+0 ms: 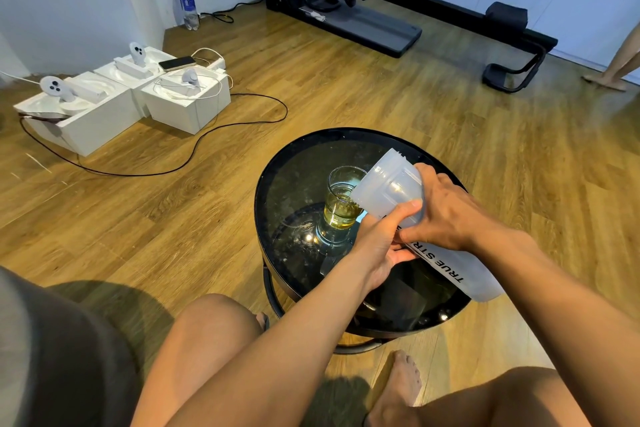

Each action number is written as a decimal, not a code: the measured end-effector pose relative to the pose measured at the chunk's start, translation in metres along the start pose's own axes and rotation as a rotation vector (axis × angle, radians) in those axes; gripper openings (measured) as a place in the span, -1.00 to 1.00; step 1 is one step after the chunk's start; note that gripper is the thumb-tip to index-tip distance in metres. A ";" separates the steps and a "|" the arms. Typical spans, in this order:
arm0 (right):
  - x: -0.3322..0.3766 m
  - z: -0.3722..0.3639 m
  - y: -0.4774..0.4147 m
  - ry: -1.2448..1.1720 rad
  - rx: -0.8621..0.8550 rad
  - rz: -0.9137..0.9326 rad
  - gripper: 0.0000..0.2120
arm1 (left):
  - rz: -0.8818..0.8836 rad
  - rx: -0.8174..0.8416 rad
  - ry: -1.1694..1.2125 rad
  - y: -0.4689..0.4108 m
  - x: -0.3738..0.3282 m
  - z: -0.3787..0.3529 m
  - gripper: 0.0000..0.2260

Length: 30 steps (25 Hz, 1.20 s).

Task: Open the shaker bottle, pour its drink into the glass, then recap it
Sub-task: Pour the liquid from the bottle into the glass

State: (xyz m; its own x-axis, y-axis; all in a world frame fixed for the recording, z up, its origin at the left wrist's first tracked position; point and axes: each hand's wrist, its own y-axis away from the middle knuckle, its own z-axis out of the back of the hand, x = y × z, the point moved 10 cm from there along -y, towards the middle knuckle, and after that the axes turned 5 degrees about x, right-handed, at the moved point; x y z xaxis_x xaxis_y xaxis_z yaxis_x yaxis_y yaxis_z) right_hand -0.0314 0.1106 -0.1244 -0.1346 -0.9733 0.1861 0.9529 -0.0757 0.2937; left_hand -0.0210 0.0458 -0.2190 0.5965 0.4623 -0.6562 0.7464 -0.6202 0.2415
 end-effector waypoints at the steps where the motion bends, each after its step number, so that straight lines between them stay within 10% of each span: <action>1: 0.000 0.000 0.000 0.000 0.000 0.002 0.00 | 0.001 -0.001 0.000 0.000 0.000 0.000 -0.70; 30: 0.008 0.003 0.005 0.003 0.037 -0.016 0.01 | -0.002 -0.012 0.017 -0.002 0.001 0.004 -0.71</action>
State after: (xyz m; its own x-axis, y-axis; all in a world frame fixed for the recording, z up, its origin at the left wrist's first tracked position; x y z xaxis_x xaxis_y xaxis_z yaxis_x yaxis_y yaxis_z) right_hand -0.0284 0.1027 -0.1181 -0.1487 -0.9727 0.1779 0.9399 -0.0831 0.3312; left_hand -0.0233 0.0448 -0.2229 0.5998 0.4745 -0.6443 0.7510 -0.6118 0.2485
